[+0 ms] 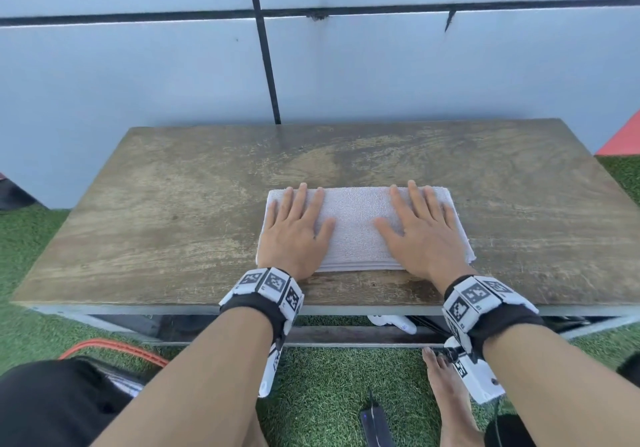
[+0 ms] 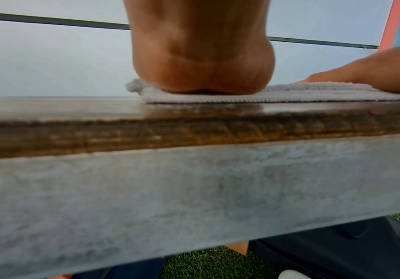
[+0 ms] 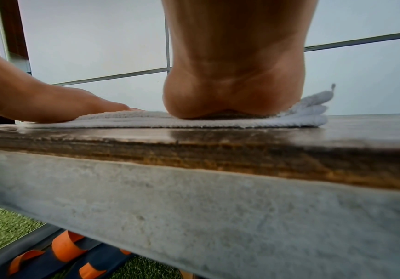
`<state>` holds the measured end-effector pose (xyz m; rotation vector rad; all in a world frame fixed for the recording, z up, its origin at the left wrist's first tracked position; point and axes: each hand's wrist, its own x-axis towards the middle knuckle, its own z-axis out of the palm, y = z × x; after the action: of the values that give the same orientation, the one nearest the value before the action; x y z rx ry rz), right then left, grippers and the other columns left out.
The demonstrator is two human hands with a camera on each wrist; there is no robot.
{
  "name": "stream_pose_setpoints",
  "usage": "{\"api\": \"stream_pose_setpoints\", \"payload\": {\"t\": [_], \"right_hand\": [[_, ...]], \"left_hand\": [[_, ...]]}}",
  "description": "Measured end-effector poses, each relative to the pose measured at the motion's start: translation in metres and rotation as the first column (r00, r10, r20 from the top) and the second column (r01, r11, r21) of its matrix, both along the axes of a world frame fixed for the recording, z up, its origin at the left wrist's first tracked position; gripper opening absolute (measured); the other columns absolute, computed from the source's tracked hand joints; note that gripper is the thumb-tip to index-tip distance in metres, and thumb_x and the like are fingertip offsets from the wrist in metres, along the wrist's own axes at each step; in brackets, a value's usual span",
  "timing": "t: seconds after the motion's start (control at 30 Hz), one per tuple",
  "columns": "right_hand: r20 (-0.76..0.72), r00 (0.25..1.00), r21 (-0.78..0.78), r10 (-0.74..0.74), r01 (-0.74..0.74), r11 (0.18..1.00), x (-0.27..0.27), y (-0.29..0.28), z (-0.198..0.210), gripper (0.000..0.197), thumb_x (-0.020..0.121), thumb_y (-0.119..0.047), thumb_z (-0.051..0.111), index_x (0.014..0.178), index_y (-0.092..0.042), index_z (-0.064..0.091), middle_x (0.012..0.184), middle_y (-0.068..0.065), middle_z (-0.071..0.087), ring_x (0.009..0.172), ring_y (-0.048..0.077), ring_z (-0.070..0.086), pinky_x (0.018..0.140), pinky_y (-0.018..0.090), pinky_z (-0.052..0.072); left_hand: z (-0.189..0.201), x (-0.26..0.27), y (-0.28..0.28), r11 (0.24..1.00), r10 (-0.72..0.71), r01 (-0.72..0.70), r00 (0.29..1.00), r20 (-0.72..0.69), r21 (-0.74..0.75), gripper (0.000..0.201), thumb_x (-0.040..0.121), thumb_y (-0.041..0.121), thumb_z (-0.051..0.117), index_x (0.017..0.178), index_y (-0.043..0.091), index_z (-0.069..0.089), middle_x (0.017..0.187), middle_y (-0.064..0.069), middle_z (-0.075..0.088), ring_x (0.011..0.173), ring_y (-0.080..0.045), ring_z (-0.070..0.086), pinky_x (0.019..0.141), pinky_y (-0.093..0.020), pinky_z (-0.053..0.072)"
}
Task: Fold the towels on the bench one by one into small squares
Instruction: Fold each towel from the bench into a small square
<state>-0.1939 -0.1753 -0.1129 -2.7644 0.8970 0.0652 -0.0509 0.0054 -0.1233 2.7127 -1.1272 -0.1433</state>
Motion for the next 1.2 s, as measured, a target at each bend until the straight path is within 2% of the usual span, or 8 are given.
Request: {"api": "stream_pose_setpoints", "payload": {"t": [0.53,0.63,0.7,0.8,0.87,0.93,1.1,1.2], "right_hand": [[-0.020,0.998,-0.012,-0.062,0.062,0.998,-0.010,-0.008,-0.001,0.077,0.094,-0.072,0.009,0.158,-0.033,-0.005,0.166,-0.008,-0.016,0.152,0.016,-0.018,0.123,0.051,-0.007],[-0.038,0.992,-0.006,-0.118,0.118,0.993,-0.007,0.004,0.001,0.072,0.098,-0.066,0.009,0.159,-0.030,-0.002,0.167,0.001,-0.013,0.153,0.021,-0.016,0.120,0.053,-0.011],[0.014,0.992,-0.080,-0.122,0.123,0.989,-0.005,0.019,0.003,0.063,0.102,-0.054,0.017,0.156,-0.023,0.019,0.163,0.015,0.008,0.151,0.032,0.002,0.121,0.055,-0.001],[0.228,0.971,-0.297,0.066,0.004,0.955,-0.010,0.047,0.006,0.036,0.099,-0.042,0.035,0.113,-0.016,0.056,0.116,0.007,0.051,0.107,0.028,0.046,0.097,0.044,0.041],[0.273,0.951,-0.274,0.148,-0.071,0.959,-0.016,0.066,0.006,0.028,0.099,-0.041,0.036,0.098,-0.020,0.054,0.091,-0.002,0.059,0.080,0.018,0.053,0.074,0.036,0.049],[0.292,0.945,-0.250,0.150,-0.076,0.965,-0.019,0.078,0.003,0.026,0.099,-0.041,0.039,0.101,-0.019,0.053,0.084,-0.003,0.061,0.071,0.019,0.057,0.066,0.034,0.049],[0.299,0.948,-0.200,0.109,-0.049,0.979,-0.015,0.077,0.000,0.028,0.098,-0.032,0.043,0.119,-0.017,0.052,0.107,0.008,0.051,0.098,0.026,0.050,0.081,0.038,0.048],[0.259,0.958,-0.095,0.124,-0.102,0.990,-0.012,0.069,-0.005,0.045,0.097,-0.019,0.041,0.142,-0.019,0.040,0.139,0.014,0.034,0.132,0.036,0.032,0.110,0.049,0.036]], "left_hand": [[-0.001,0.001,0.013,0.994,0.095,-0.096,0.995,-0.016,-0.048,0.062,0.102,0.055,0.011,0.160,0.032,0.004,0.168,0.006,-0.002,0.154,-0.015,-0.008,0.124,-0.049,-0.007],[-0.001,-0.001,0.015,0.992,0.116,-0.117,0.993,-0.034,-0.037,0.062,0.103,0.054,0.011,0.160,0.032,0.003,0.168,0.006,-0.003,0.154,-0.015,-0.010,0.124,-0.050,-0.008],[0.000,-0.002,0.014,0.991,0.130,-0.131,0.991,-0.035,-0.025,0.062,0.103,0.053,0.011,0.160,0.031,0.002,0.168,0.005,-0.003,0.154,-0.016,-0.011,0.123,-0.051,-0.007],[0.001,-0.005,0.011,0.987,0.158,-0.158,0.987,-0.025,-0.012,0.063,0.102,0.053,0.012,0.160,0.030,0.003,0.168,0.004,-0.002,0.154,-0.019,-0.010,0.123,-0.053,-0.007],[0.002,-0.008,0.011,0.983,0.185,-0.185,0.982,-0.028,-0.003,0.064,0.102,0.053,0.013,0.160,0.028,0.003,0.168,0.002,-0.001,0.154,-0.021,-0.009,0.123,-0.053,-0.006],[0.003,-0.012,0.011,0.976,0.216,-0.216,0.976,-0.038,0.010,0.065,0.102,0.052,0.013,0.160,0.027,0.002,0.168,0.000,-0.001,0.154,-0.023,-0.009,0.123,-0.053,-0.006],[0.012,-0.034,0.017,0.927,0.336,-0.340,0.941,0.052,0.157,0.072,0.100,0.055,0.010,0.160,0.016,0.005,0.167,-0.011,0.010,0.153,-0.034,0.002,0.122,-0.055,-0.005],[0.019,-0.052,0.025,0.905,0.365,-0.382,0.923,0.122,0.187,0.080,0.098,0.059,0.015,0.156,0.004,0.022,0.155,-0.019,0.033,0.147,-0.041,0.022,0.121,-0.058,-0.002]]}}
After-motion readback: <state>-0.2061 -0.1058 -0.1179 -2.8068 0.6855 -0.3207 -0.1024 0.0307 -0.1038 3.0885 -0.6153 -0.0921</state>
